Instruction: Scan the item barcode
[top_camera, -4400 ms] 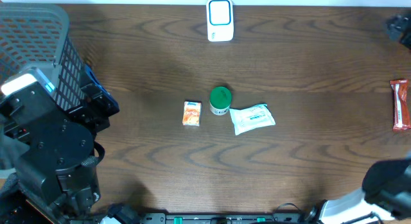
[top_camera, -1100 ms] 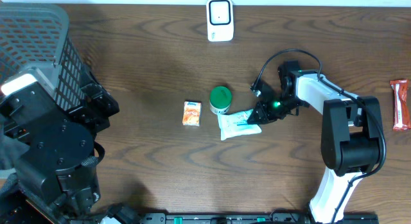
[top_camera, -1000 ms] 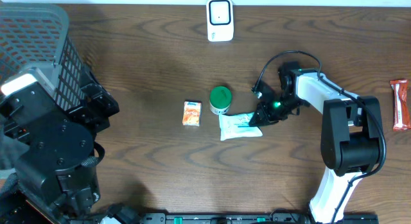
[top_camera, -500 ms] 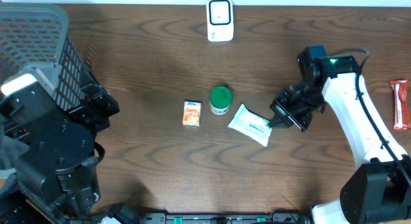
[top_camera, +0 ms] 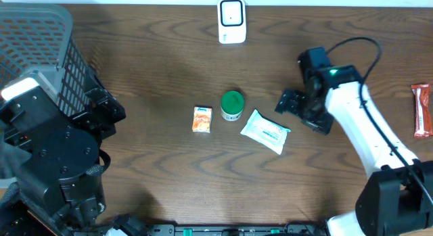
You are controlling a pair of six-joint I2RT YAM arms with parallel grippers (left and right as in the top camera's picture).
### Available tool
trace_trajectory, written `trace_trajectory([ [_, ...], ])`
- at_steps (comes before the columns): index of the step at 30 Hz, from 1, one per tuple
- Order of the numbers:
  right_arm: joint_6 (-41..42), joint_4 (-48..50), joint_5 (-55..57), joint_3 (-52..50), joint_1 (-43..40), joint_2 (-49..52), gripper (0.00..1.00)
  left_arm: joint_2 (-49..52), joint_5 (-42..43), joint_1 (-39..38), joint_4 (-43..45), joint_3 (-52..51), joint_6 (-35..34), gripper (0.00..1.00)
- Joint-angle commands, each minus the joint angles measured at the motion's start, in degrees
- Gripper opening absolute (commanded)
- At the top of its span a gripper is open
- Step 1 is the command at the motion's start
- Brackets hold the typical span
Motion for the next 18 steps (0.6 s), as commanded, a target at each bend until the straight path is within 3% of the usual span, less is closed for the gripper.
trace_trajectory([
  [1,-5.4,3.0,-1.0,-4.7,1.0,0.3,0.99,0.1,-1.4,0.2,0.0,-0.1,-0.1,0.98],
  [4,-5.3,8.5,-11.3,-9.3,0.9,0.3,0.99,0.1,-1.4,0.2,0.0,-0.1,-0.1,0.98],
  [9,-7.1,14.9,-16.7,-14.3,0.9,0.3,0.99,0.1,-1.4,0.2,0.0,-0.1,-0.1,0.98],
  [18,-35.3,19.8,-12.8,-17.1,0.7,0.3,0.98,0.1,-1.4,0.2,0.0,-0.1,-0.1,0.98],
])
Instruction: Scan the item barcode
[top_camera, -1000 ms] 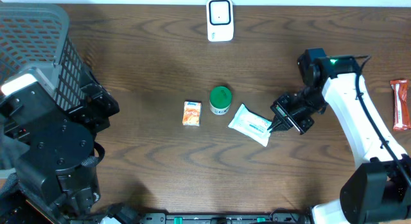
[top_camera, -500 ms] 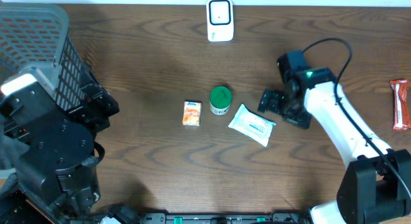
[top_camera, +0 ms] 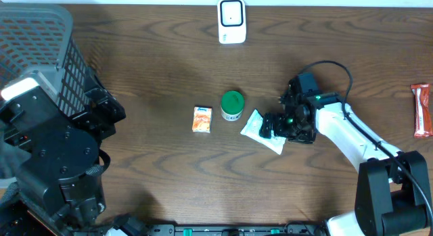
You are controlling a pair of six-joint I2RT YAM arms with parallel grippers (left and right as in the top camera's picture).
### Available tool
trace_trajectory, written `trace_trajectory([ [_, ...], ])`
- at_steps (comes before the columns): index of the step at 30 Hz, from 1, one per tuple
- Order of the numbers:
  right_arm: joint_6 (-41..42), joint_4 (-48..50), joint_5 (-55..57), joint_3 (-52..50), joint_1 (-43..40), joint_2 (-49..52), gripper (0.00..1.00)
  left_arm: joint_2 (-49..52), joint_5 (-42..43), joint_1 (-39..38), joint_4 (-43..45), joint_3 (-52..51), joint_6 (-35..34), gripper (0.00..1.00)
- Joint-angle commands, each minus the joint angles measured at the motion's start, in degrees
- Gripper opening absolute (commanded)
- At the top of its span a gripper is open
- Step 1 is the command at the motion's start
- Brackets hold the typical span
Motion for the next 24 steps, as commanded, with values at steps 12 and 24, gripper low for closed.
trace_trajectory([
  [12,-28.5,5.6,-1.5,-2.8,-0.7,3.2,0.97,0.1,-1.4,0.2,0.0,-0.1,-0.1,0.98],
  [24,-35.4,3.1,-8.8,-2.8,-2.1,9.4,0.46,0.1,-1.4,0.2,0.0,-0.1,-0.1,0.98],
])
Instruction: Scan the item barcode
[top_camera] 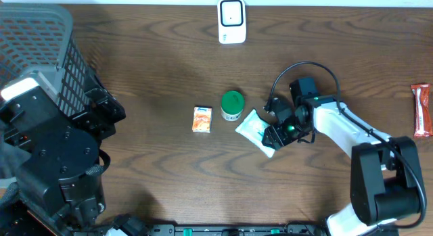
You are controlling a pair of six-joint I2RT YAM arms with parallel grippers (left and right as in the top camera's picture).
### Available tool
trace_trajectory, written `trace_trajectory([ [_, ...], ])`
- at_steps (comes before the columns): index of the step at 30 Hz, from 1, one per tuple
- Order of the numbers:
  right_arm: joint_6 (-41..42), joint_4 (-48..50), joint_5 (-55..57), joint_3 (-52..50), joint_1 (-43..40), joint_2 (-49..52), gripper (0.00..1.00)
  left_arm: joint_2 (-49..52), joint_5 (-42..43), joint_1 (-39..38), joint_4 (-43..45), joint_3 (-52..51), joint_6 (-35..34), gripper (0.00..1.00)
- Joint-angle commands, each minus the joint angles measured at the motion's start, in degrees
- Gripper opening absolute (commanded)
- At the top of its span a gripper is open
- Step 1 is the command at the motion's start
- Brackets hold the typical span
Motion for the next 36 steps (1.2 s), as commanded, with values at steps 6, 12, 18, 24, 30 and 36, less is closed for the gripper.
trace_trajectory([
  [6,-1.4,1.8,-2.8,-0.9,-0.4,5.4,0.01,0.1,-1.4,0.2,0.0,-0.1,-0.1,0.98],
  [12,12.2,5.1,-5.0,1.0,-0.4,5.0,0.01,0.1,-1.4,0.2,0.0,-0.1,-0.1,0.98],
  [18,33.9,-9.9,-9.2,8.7,-0.4,2.5,0.01,0.1,-1.4,0.2,0.0,-0.1,-0.1,0.98],
  [24,56.2,-22.3,-17.9,12.8,-0.4,0.3,0.01,0.1,-1.4,0.2,0.0,-0.1,-0.1,0.98],
  [30,78.3,-31.8,-23.2,12.7,-0.4,0.5,0.01,0.1,-1.4,0.2,0.0,-0.1,-0.1,0.98],
  [36,90.1,-32.6,-30.3,12.7,-0.4,0.5,0.01,0.1,-1.4,0.2,0.0,-0.1,-0.1,0.98],
])
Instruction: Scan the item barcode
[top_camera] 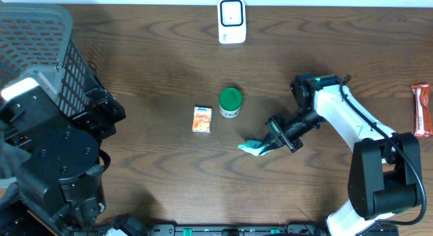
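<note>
In the overhead view my right gripper is shut on a white and teal packet, which hangs tilted on edge just off the table, right of centre. A white barcode scanner stands at the far edge, centre. A small orange carton and a green-lidded tub rest on the table to the packet's left. My left arm sits folded at the left side, its fingers hidden.
A dark mesh basket fills the far left corner. A red snack bar lies at the right edge. The brown wooden table runs bare between scanner and items.
The packet lay flat beside the green tub with my right gripper on its right end. Now it is lifted on edge, a little nearer the front. The green tub sits slightly further back.
My right gripper first hovered right of the flat packet, then came down over its right end. It then pressed on the packet, which had shifted toward the tub. Now the gripper holds the packet raised and tilted. The left arm stayed still.
</note>
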You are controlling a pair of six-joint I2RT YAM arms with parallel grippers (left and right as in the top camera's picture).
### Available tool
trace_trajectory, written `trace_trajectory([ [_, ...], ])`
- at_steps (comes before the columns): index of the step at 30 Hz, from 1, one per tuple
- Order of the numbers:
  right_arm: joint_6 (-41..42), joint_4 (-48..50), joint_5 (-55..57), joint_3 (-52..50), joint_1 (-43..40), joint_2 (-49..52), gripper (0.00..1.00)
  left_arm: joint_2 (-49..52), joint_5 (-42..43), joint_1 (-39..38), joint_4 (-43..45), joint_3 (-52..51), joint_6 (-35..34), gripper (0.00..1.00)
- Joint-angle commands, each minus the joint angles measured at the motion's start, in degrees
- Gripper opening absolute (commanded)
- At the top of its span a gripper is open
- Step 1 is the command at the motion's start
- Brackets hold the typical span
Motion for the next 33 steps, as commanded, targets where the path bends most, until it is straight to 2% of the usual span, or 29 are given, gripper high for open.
trace_trajectory([
  [1,11.5,-0.1,-8.3,0.5,-0.3,-1.0,0.01,0.1,-1.4,0.2,0.0,-0.1,-0.1,0.98],
  [5,16.4,0.4,-10.2,0.5,-0.8,-1.0,0.01,0.1,-1.4,0.2,0.0,-0.1,-0.1,0.98],
  [13,18.1,0.6,-11.7,0.5,-6.2,-0.9,0.01,0.1,-1.4,0.2,0.0,-0.1,-0.1,0.98],
  [25,18.7,1.1,-12.8,0.5,-13.8,-0.9,0.01,0.1,-1.4,0.2,0.0,-0.1,-0.1,0.98],
  [33,17.9,1.1,-13.0,0.5,-14.7,-0.9,0.01,0.1,-1.4,0.2,0.0,-0.1,-0.1,0.98],
])
